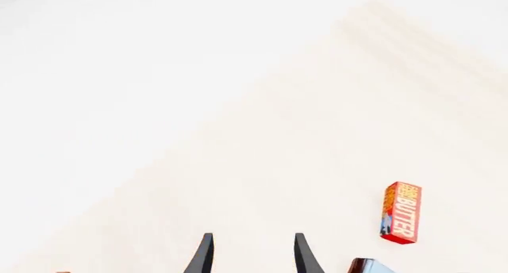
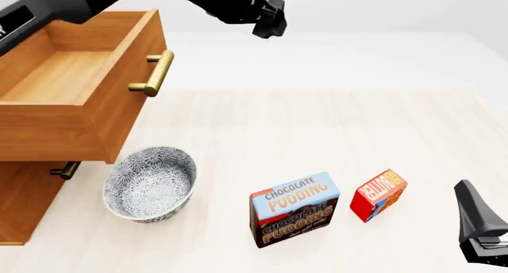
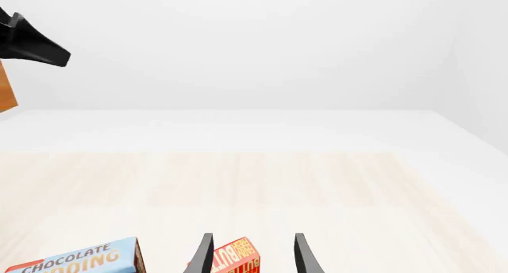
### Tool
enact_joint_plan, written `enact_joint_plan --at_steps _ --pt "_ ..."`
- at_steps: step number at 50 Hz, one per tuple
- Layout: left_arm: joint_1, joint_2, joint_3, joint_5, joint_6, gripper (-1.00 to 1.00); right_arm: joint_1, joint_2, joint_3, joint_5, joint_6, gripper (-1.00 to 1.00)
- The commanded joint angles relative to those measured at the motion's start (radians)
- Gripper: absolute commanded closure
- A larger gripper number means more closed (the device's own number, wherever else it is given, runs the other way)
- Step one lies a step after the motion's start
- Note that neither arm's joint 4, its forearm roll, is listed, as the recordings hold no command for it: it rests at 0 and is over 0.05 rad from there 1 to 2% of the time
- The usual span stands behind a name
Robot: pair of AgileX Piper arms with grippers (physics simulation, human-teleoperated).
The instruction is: Put the butter at the back in the top drawer of the cabinet and close it.
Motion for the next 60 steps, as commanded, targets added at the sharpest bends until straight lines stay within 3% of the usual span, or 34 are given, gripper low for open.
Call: enact_joint_plan --at_steps 1,43,60 --pt "-0.061 0.129 -0.085 0.007 -0.013 -1.00 0.000 0.000 0.000 0.000 0.000 -1.00" --pt "-0.182 0.453 -0.415 0.123 -0.087 -1.00 0.000 0.000 0.000 0.000 0.000 -1.00" --pt "-0.207 0.527 -0.466 0.150 -0.105 -1.00 0.000 0.000 0.000 0.000 0.000 -1.00"
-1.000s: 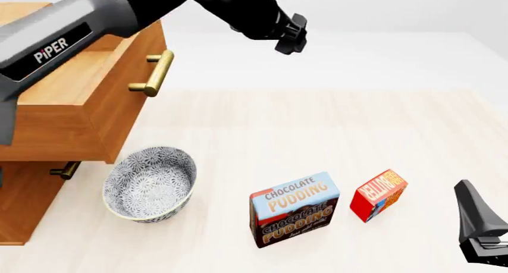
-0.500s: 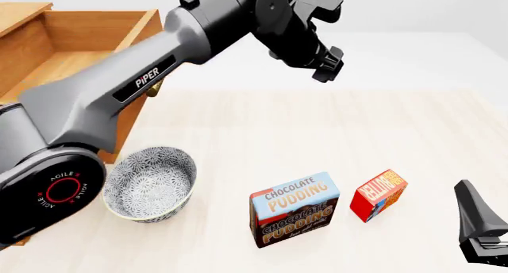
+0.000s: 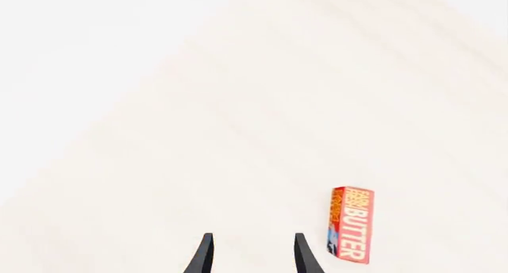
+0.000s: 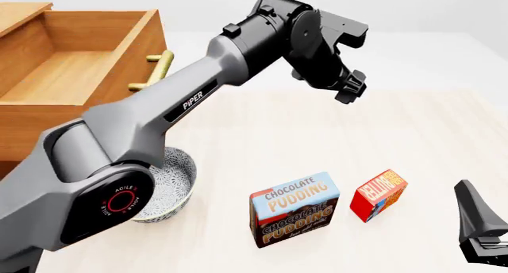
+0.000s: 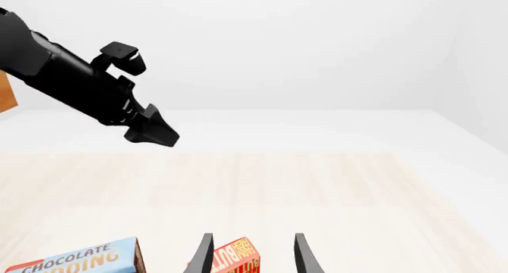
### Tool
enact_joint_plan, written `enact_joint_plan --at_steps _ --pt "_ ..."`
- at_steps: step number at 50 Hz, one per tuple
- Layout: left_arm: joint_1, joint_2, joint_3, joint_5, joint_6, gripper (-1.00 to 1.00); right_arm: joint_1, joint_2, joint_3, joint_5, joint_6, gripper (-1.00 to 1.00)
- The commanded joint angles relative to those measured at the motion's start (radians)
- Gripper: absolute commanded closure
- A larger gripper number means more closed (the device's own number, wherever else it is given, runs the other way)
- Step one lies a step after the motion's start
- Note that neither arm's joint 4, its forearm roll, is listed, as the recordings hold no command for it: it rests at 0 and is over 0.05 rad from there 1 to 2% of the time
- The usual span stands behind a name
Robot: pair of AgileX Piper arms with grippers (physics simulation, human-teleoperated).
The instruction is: Put the butter at the back in the top drawer of the cabinet and close it.
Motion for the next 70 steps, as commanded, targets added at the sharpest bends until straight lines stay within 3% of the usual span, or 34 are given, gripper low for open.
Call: enact_joint_plan --at_steps 1,19,30,52,70 --pt "-0.017 0.055 -0.049 0.025 -0.013 -1.00 0.000 0.000 0.000 0.000 0.000 -1.00" --pt "-0.072 0.136 -0.127 0.059 -0.043 -1.00 0.000 0.000 0.000 0.000 0.000 -1.00" --pt "-0.103 0.146 -0.125 0.057 -0.070 -1.00 0.000 0.000 0.000 0.000 0.000 -1.00" --pt "-0.132 0.133 -0.033 0.009 -0.105 -1.00 0.000 0.000 0.000 0.000 0.000 -1.00" --pt "-0.177 0.173 -0.051 0.012 -0.135 -1.00 0.000 0.000 0.000 0.000 0.000 -1.00"
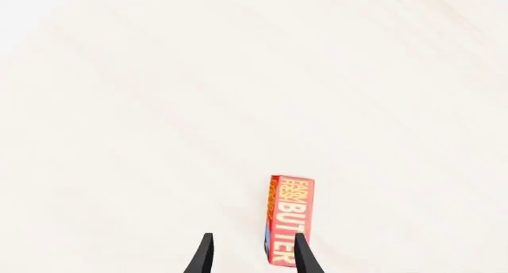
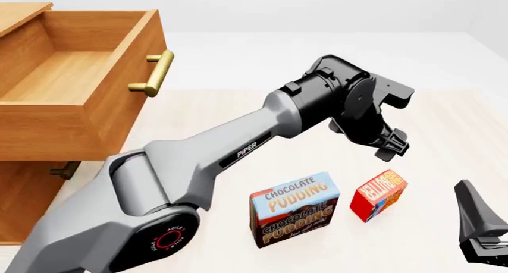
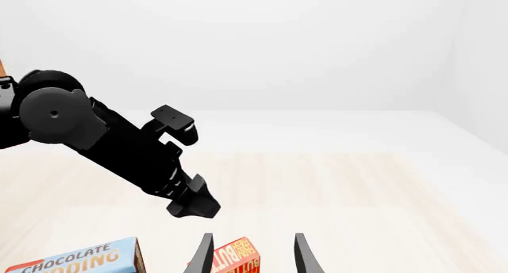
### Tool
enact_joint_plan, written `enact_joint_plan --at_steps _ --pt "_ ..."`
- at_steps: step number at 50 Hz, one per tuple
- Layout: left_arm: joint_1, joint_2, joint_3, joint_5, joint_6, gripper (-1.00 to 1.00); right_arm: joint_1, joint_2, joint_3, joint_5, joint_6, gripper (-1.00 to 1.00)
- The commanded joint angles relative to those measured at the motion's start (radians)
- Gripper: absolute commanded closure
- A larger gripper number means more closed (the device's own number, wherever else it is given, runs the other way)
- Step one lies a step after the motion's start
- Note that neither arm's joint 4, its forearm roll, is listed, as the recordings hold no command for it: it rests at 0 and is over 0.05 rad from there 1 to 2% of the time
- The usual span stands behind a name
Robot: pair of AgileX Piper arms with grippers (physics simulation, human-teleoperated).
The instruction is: Put the butter at the back in the top drawer of the cabinet and close it.
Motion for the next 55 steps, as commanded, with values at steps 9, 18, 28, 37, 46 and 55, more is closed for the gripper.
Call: enact_joint_plan --at_steps 9,18,28,37,46,55 --pt "-0.033 0.050 -0.047 0.019 -0.019 -1.00 0.000 0.000 0.000 0.000 0.000 -1.00" --pt "-0.047 0.124 -0.156 0.071 -0.027 -1.00 0.000 0.000 0.000 0.000 0.000 -1.00" --pt "-0.062 0.217 -0.319 0.155 -0.037 -1.00 0.000 0.000 0.000 0.000 0.000 -1.00" --pt "-0.065 0.247 -0.368 0.179 -0.041 -1.00 0.000 0.000 0.000 0.000 0.000 -1.00" --pt "-0.066 0.239 -0.344 0.168 -0.044 -1.00 0.000 0.000 0.000 0.000 0.000 -1.00" --pt "-0.068 0.192 -0.228 0.106 -0.047 -1.00 0.000 0.000 0.000 0.000 0.000 -1.00"
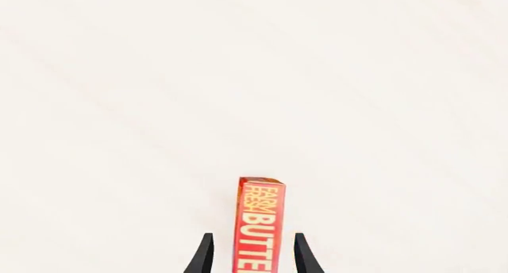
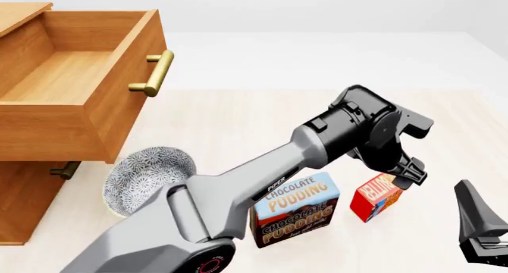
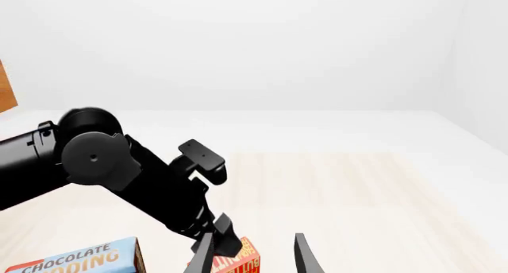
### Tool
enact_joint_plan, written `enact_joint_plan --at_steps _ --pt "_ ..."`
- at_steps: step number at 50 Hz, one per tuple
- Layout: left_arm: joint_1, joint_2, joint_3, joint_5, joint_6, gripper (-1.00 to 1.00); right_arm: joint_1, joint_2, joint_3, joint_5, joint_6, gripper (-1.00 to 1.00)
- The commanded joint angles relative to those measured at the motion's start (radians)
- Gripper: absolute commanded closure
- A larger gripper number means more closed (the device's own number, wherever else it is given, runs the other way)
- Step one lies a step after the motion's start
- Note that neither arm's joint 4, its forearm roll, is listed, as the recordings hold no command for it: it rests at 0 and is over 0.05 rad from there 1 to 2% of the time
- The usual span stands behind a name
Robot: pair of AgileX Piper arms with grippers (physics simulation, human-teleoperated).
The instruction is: Put the butter at the back in the top drawer of the cabinet and close it.
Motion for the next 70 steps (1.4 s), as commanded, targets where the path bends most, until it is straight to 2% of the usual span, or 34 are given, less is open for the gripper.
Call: enact_joint_plan --at_steps 1,18,36,70 --pt "-0.004 -0.032 0.090 -0.048 -0.003 -1.00 0.000 0.000 0.000 0.000 0.000 -1.00" --pt "-0.002 -0.040 0.140 -0.078 -0.008 -1.00 0.000 0.000 0.000 0.000 0.000 -1.00" --pt "-0.018 -0.004 0.112 -0.071 -0.025 -1.00 0.000 0.000 0.000 0.000 0.000 -1.00" --pt "-0.016 -0.064 0.298 -0.181 -0.052 -1.00 0.000 0.000 0.000 0.000 0.000 -1.00"
